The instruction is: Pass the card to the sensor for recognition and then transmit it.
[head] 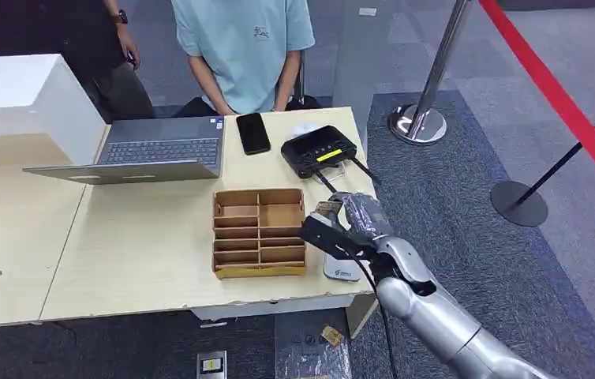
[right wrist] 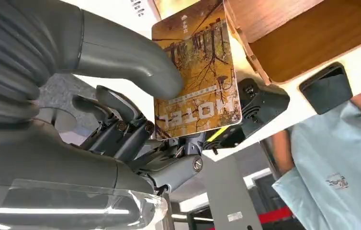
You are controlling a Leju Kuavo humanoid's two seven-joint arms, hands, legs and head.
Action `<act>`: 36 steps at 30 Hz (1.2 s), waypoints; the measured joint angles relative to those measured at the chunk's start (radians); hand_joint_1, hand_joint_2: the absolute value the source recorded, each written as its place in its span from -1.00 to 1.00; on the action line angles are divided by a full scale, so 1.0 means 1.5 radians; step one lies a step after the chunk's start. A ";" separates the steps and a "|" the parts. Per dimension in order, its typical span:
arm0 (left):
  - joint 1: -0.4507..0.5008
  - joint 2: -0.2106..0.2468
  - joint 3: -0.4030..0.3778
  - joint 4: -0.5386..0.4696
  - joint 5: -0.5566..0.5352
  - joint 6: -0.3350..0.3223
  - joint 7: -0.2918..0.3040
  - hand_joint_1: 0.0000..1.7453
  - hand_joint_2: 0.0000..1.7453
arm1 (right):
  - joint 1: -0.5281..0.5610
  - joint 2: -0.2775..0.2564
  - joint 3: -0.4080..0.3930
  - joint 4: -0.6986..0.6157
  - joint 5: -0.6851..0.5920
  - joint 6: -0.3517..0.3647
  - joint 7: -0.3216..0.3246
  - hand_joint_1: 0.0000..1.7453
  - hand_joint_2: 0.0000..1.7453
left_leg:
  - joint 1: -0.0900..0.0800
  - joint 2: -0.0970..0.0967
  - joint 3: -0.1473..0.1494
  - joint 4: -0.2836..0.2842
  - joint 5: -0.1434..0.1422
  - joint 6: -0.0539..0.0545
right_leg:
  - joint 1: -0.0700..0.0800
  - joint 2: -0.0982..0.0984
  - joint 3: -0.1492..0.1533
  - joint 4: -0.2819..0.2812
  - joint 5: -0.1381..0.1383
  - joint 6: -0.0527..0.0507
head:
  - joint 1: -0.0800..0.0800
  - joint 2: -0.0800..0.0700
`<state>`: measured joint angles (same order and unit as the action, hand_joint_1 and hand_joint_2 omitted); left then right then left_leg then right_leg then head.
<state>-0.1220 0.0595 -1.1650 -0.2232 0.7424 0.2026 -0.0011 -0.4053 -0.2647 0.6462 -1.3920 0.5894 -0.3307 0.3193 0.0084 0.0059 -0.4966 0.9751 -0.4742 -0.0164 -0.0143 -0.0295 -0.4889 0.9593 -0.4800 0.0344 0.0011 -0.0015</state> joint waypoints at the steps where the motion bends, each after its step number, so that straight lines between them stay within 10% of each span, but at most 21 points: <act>1: 0.000 0.000 0.000 0.000 0.000 0.000 0.000 -1.00 1.00 | 0.000 0.000 0.000 0.000 -0.001 0.000 0.000 1.00 1.00 | 0.000 0.000 0.000 0.000 0.000 0.000 | 0.000 0.000 0.000 0.000 0.000 0.000 | 0.000 0.000; 36: 0.000 0.000 0.001 0.000 0.003 0.001 0.012 -1.00 1.00 | 0.087 -0.008 -0.028 0.065 0.003 -0.028 0.012 1.00 1.00 | 0.000 0.000 0.000 0.000 0.000 0.000 | 0.000 0.000 0.000 0.000 0.000 0.000 | 0.000 0.000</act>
<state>-0.1218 0.0595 -1.1631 -0.2232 0.7466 0.2033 0.0164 -0.2748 -0.2766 0.6039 -1.2944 0.5943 -0.3731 0.3372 0.0084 0.0060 -0.4965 0.9750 -0.4742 -0.0163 -0.0143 -0.0295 -0.4882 0.9589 -0.4800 0.0344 0.0011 -0.0015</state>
